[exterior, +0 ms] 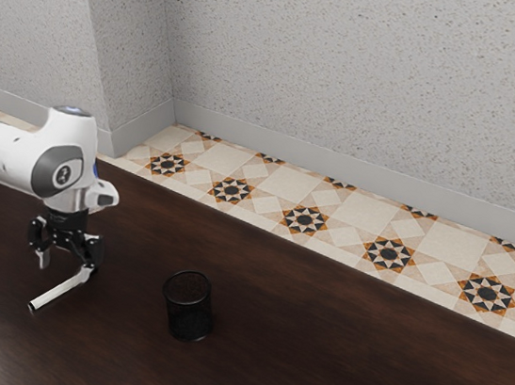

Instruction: Put the marker into the pen holder.

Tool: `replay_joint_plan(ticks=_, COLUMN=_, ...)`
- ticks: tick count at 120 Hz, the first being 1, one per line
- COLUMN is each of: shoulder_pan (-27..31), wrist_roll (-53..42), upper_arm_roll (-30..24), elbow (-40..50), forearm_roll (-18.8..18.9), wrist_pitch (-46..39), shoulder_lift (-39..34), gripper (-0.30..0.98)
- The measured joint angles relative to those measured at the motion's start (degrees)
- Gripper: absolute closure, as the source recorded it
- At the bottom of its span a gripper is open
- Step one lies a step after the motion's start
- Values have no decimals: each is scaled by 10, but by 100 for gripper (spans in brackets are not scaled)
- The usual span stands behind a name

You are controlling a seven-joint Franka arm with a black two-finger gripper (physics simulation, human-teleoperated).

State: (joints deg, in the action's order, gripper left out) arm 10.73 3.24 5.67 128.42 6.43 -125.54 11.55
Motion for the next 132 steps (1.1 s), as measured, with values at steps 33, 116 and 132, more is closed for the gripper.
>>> replay_joint_plan(ticks=33, shoulder_pan=0, wrist_roll=-30, upper_arm_roll=0, elbow=-9, forearm_roll=-2, wrist_pitch=-15, shoulder_lift=27, gripper=1)
replay_joint_plan(ticks=116, shoulder_pan=-4, wrist_roll=-60, upper_arm_roll=-4, elbow=-8, forearm_roll=21, wrist_pitch=-27, shoulder_lift=20, gripper=76)
replay_joint_plan(ticks=132, shoulder_pan=-9, wrist_roll=-55, upper_arm_roll=-41, elbow=7, forearm_roll=41, wrist_pitch=-30, shoulder_lift=-38, gripper=78)
